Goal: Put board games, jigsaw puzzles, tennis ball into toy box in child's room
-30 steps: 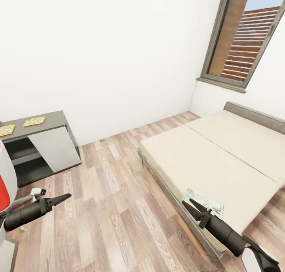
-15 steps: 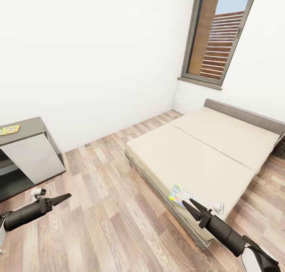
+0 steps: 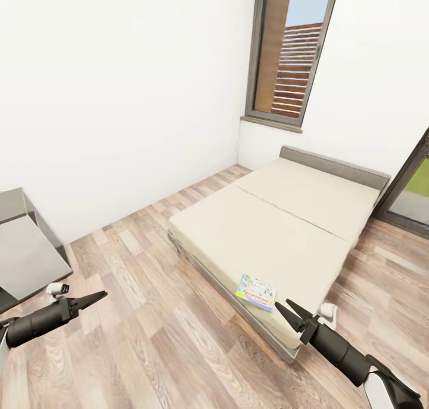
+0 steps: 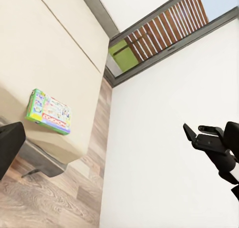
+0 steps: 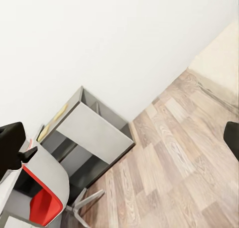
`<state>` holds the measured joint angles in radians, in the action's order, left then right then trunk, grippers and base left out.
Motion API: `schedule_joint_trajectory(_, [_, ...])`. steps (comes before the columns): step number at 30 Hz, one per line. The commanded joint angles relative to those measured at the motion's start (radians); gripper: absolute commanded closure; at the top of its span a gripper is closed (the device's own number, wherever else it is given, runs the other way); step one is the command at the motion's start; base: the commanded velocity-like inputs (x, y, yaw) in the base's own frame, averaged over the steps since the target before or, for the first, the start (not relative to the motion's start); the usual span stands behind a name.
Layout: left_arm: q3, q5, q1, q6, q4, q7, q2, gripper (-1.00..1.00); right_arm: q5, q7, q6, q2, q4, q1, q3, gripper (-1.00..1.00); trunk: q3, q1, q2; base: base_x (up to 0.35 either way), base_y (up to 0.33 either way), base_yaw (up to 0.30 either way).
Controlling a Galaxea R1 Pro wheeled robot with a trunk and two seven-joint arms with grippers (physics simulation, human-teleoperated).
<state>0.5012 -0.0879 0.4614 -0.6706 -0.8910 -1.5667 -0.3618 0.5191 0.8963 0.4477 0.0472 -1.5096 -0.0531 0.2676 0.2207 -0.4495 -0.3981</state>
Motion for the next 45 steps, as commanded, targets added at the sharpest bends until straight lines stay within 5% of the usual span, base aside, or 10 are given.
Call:
schedule_joint_trajectory(1, [0.0,0.0,0.0,-0.011,0.0,-0.004,0.0,-1.0,0.007,0.001,0.009,0.0,0.0,-0.001,0.001,-1.0,0.001,-0.001,-0.002,0.0,0.058,-0.275])
schedule_joint_trajectory(23, [0.003,0.044,0.0,-0.012,0.0,-0.004,0.0,-1.0,0.008,0.0,0.012,0.002,0.018,-0.002,0.005,-1.0,-0.008,-0.001,-0.002,0.0,0.199,-0.275])
schedule_joint_trajectory(45, [0.004,0.05,0.0,-0.012,0.0,-0.004,0.001,-1.0,0.009,0.0,0.012,0.005,0.028,-0.002,0.005,-1.0,-0.018,-0.001,-0.002,0.0,0.128,-0.275])
